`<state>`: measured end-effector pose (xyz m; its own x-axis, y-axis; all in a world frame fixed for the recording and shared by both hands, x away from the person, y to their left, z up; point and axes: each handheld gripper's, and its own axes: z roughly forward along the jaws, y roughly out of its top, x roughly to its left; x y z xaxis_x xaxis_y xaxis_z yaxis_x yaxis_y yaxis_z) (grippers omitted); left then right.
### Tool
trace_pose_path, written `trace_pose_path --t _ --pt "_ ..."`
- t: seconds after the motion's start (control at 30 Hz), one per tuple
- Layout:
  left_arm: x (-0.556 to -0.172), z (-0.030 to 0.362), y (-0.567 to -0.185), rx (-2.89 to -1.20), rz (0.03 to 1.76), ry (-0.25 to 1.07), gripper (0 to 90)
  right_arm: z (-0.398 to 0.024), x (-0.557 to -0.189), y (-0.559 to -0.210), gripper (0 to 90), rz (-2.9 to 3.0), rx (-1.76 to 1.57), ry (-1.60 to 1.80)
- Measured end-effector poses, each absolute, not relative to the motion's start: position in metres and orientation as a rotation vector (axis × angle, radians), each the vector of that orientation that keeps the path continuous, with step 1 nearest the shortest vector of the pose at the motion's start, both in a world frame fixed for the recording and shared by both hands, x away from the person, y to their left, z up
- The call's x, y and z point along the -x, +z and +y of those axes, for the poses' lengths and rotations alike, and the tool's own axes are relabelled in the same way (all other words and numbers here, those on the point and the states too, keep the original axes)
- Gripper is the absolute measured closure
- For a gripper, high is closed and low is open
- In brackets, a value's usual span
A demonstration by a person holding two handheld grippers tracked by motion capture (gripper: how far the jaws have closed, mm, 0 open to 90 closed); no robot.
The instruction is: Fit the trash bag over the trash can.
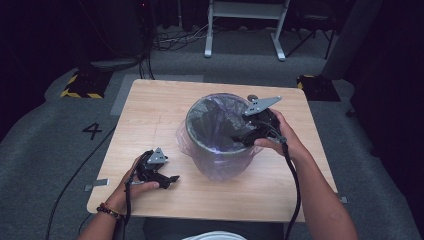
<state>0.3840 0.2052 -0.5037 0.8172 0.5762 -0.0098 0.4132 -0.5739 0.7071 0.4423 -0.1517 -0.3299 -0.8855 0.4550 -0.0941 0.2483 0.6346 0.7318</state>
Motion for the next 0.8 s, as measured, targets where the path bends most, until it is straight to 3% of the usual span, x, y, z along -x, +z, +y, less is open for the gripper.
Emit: trace_pose_path --t 0.8 --pt "-0.3838 0.2052 -0.5037 -2.262 0.725 0.283 12.1 -0.1449 -0.4461 -0.3339 15.6 2.761 -0.646 0.936"
